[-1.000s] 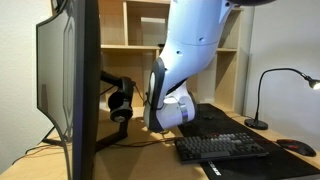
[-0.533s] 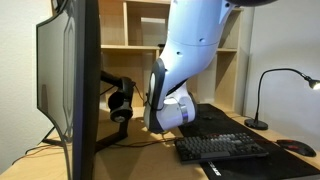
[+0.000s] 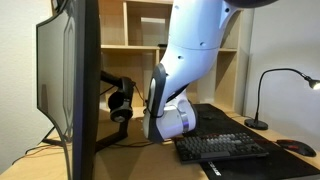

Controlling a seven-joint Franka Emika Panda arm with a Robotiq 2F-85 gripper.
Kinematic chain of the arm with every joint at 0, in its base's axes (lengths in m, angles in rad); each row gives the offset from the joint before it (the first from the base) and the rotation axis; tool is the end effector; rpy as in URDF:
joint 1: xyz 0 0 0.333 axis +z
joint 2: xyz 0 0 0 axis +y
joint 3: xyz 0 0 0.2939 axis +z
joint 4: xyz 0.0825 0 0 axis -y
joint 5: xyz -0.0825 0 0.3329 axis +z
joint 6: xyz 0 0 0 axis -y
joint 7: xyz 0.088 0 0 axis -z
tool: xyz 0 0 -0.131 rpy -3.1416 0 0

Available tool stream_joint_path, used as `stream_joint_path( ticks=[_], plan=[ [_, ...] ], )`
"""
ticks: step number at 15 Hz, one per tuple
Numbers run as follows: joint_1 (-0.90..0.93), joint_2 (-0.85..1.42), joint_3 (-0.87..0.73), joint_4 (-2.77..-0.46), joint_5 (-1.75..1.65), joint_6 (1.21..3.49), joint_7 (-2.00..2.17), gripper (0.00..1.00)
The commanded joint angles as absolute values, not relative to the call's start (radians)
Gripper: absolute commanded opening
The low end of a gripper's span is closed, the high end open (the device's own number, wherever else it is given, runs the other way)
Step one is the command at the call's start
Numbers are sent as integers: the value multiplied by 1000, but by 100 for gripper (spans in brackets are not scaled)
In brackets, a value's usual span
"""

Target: Pick up the yellow can and set it upright

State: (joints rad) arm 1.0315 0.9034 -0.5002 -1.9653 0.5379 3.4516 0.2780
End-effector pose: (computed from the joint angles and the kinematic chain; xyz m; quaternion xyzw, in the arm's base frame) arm 0.5418 0.2807 0.1632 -0.9201 0.0070 -0.3913 0.0146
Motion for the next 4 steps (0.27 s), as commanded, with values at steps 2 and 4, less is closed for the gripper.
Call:
stream_joint_path(
  ticks=[2, 4],
  plan=[
    [1029, 903, -498, -1969, 538, 3446, 281, 100],
    [1028, 903, -498, -1971, 538, 3445, 282, 100]
  ],
)
